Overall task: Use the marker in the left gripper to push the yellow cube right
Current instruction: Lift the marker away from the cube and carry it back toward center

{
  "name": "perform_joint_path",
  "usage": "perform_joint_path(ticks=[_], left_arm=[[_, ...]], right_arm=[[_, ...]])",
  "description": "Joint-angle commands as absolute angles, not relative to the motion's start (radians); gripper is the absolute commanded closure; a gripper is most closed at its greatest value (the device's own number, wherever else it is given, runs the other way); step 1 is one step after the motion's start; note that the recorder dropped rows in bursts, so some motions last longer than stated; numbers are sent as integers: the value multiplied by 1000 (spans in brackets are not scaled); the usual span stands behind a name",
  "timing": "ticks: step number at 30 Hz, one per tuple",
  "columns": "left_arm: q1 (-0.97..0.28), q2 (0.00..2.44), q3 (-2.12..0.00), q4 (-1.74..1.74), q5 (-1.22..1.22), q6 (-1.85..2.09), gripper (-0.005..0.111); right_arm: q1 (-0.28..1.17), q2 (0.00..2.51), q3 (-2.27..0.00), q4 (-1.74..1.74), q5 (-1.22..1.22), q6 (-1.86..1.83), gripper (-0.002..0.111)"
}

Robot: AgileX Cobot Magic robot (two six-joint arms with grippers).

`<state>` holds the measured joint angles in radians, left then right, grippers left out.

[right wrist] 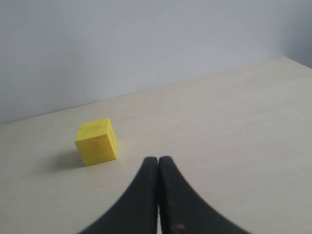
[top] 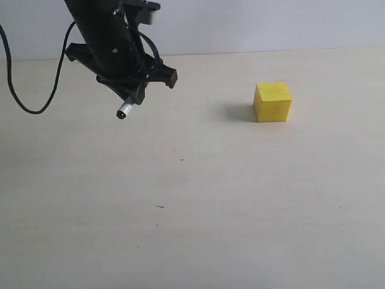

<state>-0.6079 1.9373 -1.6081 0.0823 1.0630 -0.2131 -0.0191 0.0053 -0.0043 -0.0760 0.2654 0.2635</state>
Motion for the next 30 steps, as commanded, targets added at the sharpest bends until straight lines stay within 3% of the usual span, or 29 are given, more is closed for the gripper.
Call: perform_joint_path(ticks=[1, 30], left_arm=[[-651, 1879, -1603, 67, 1053, -245, 107], [-703, 1975, -1546, 69, 1125, -503, 107]], right_arm=[[-18, 0, 0, -77, 260, 262, 108], [-18, 0, 0, -77, 253, 262, 108]])
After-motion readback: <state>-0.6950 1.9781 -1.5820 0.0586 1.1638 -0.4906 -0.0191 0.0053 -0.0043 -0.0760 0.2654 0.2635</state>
